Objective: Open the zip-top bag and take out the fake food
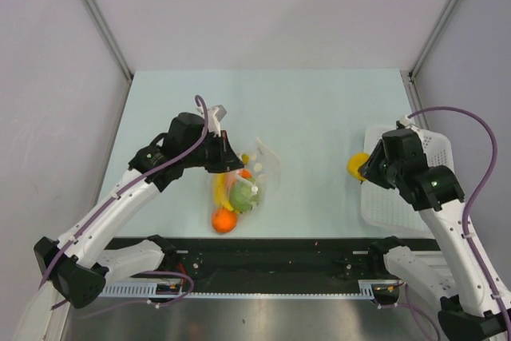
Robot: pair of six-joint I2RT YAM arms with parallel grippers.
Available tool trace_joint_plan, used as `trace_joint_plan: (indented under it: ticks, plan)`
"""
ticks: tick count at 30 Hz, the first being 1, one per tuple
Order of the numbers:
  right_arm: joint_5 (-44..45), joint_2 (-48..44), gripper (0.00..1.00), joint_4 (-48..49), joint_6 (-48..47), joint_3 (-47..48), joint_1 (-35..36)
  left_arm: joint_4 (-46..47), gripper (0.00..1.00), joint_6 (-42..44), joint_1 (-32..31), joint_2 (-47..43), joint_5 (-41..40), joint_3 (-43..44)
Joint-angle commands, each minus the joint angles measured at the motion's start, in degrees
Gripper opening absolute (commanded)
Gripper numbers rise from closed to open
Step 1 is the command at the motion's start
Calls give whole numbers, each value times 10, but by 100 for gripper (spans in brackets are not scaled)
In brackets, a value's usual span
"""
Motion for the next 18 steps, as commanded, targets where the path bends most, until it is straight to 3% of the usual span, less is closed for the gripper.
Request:
trace_joint_plan:
  ticks: [1, 8, 14, 18]
  plan:
    - [60, 16, 1, -94, -17, 17, -82, -8, 0, 33, -1, 13, 16, 6]
    - [-64, 48, 0, -100, -39, -59, -263, -25, 0, 79, 0, 42, 31, 32]
    - [-120, 76, 0, -97, -70, -116, -311, -41, 0, 151, 0, 78, 14, 60]
    - [-118, 96, 3, -66, -78, -144, -316, -28, 0, 151, 0, 83, 36, 69]
